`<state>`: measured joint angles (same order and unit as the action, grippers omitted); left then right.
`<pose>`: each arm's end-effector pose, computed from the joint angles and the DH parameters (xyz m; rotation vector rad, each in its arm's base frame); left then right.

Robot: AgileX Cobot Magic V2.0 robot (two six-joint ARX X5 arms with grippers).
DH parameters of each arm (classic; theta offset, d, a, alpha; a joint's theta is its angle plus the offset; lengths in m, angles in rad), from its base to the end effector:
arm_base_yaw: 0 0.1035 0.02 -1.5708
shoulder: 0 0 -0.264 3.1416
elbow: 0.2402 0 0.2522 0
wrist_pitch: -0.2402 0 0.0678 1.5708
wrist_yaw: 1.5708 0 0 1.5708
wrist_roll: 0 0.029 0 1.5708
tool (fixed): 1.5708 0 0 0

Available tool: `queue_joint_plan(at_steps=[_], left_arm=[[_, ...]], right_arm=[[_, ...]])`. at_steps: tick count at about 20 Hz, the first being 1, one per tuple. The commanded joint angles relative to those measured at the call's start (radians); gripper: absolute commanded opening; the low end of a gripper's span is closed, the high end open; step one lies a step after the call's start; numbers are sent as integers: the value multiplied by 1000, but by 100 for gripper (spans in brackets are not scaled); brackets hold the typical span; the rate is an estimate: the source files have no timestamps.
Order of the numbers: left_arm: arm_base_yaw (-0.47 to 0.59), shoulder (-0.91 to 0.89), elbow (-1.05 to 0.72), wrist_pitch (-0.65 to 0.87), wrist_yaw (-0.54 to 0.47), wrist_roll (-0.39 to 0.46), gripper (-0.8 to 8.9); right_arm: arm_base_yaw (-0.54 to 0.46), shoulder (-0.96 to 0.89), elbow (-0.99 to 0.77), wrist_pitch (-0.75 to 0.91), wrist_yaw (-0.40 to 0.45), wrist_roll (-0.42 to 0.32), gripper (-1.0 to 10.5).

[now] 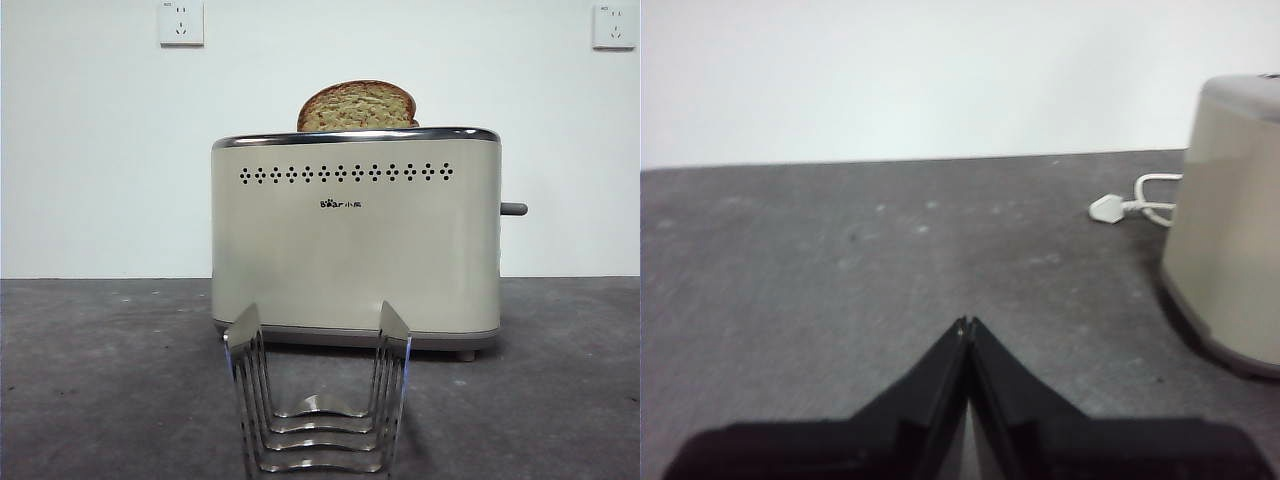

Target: Pick up a slice of bread from the rack,put the bread on the toaster,press the button

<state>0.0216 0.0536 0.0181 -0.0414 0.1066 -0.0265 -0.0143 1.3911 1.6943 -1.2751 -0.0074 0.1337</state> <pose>0.0997 -0.0009 0.1615 -0.0314 0.0779 -0.0839 0.2432 -0.0033 0.4137 0.1335 0.9700 -0.0713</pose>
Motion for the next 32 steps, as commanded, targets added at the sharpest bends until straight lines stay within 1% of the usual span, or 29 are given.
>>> queue_joint_plan(at_steps=[1,3,4,7,10,26,28,30,32], left_arm=[[16,-27,-11,-40,-3,-13,-4],[19,-50,-11,-118,-19,-10,-4],[19,-50,-11,-131,-28,-9,-4],[19,-50,-11,-131,-28,-7,-4],[19,-50,-11,-122,-25,-45,-4],[19,-37,-10,-122,-21,-45,-4],[19,-37,-10,-122,-21,-45,-4],[19,-37,-10,-122,-21,-45,-4],[19,-37,-10,-122,-21,-45,-4]], right_arm=[[1,5,3,2,1,-6,-1],[1,5,3,2,1,-6,-1],[1,5,3,2,1,-6,-1],[1,5,3,2,1,-6,-1],[1,5,3,2,1,-6,-1],[0,5,3,3,5,-6,-1],[1,-24,0,2,23,-6,-1],[1,-99,-45,27,23,-7,-1],[1,-233,-176,140,28,-87,0]])
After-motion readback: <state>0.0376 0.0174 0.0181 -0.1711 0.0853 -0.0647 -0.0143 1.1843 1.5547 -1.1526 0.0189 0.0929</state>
